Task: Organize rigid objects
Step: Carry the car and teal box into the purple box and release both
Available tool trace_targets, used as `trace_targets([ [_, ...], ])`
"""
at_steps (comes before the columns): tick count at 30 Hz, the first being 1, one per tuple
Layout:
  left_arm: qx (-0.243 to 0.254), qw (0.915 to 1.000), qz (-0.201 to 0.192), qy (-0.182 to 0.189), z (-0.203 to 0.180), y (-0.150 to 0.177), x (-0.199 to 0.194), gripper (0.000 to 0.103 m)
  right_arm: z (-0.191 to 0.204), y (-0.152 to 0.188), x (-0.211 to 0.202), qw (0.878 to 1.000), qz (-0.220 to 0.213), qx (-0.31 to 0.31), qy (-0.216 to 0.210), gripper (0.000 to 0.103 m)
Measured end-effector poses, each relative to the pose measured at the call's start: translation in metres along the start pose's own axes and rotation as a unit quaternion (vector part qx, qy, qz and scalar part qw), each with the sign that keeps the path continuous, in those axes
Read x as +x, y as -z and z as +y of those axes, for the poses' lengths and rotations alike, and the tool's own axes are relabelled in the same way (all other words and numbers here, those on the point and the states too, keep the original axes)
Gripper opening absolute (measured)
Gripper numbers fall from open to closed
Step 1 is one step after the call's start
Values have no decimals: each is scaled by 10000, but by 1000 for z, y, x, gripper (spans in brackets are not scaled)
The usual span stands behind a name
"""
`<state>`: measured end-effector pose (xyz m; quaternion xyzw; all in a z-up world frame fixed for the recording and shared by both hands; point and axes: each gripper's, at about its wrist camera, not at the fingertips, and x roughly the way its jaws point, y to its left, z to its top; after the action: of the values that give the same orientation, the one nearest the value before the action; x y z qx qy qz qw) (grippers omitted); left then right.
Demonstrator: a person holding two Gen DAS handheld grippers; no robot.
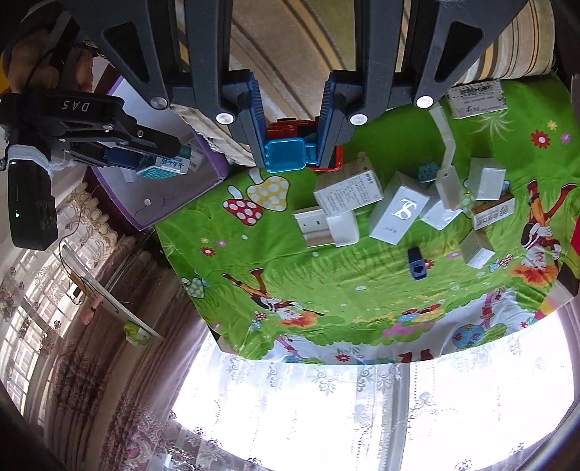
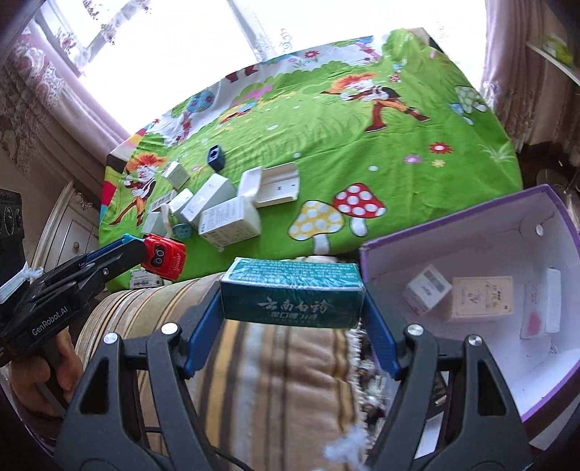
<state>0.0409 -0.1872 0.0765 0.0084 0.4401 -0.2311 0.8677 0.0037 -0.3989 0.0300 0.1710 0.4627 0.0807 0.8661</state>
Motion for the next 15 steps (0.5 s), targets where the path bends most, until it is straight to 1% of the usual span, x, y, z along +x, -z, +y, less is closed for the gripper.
trace_targets([
  [5, 437, 9982, 276, 302, -51, -4, 21, 28, -47, 10, -23, 9983, -183, 320, 441, 76],
  [10, 824, 9933, 543, 598, -101, -6, 43, 28, -89, 19, -43, 9939, -361, 600, 856, 76],
  [15, 995, 9871, 861, 911, -142, -5, 68, 28, -128, 27, -57, 9870, -474, 894, 1250, 76],
])
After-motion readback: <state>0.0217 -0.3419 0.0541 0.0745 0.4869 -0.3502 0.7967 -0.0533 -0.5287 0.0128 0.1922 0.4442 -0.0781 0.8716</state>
